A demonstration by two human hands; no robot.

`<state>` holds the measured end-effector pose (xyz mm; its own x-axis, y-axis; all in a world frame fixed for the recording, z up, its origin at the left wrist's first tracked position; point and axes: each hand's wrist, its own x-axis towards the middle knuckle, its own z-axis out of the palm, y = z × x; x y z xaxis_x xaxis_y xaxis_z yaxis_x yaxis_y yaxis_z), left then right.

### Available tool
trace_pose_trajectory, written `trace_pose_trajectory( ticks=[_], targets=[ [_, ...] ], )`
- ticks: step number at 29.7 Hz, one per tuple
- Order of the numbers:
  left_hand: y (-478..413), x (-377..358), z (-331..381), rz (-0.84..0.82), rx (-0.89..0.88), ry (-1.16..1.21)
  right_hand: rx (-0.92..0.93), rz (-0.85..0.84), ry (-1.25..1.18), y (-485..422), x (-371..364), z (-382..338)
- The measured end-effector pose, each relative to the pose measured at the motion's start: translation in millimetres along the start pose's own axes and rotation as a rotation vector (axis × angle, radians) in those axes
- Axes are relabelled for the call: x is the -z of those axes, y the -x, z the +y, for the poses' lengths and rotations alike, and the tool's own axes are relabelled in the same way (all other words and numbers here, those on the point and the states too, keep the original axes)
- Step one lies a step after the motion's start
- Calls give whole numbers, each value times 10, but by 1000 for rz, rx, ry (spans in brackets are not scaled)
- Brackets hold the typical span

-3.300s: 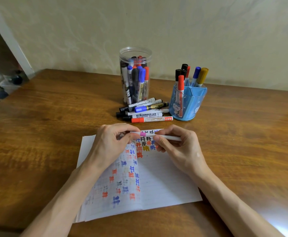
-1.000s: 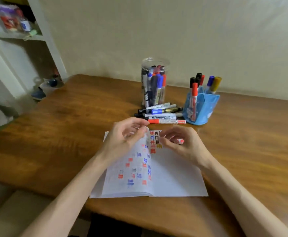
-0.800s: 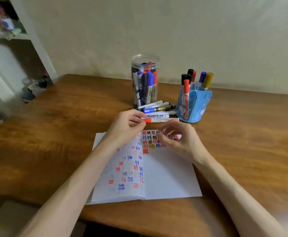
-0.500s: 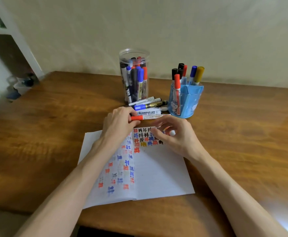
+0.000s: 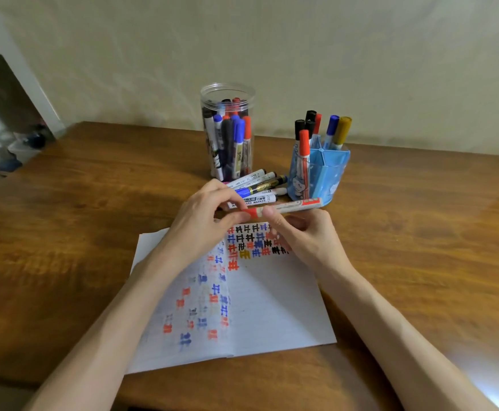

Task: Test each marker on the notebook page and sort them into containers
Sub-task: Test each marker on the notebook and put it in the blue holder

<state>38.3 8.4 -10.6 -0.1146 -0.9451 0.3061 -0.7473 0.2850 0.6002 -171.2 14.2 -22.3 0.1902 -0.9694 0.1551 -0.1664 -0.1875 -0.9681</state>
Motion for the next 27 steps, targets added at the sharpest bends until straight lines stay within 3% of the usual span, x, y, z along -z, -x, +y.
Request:
trace_pose_trajectory(
  ticks=[6, 23, 27],
  targets=[
    [177, -8, 88, -174, -24, 200, 5, 50, -143, 57, -78, -6],
    [287, 48, 76, -250, -32, 274, 178, -30, -37, 180, -109, -111],
    [286, 305, -195, -204, 72, 298, 130, 168, -158, 107, 189, -103]
  ],
)
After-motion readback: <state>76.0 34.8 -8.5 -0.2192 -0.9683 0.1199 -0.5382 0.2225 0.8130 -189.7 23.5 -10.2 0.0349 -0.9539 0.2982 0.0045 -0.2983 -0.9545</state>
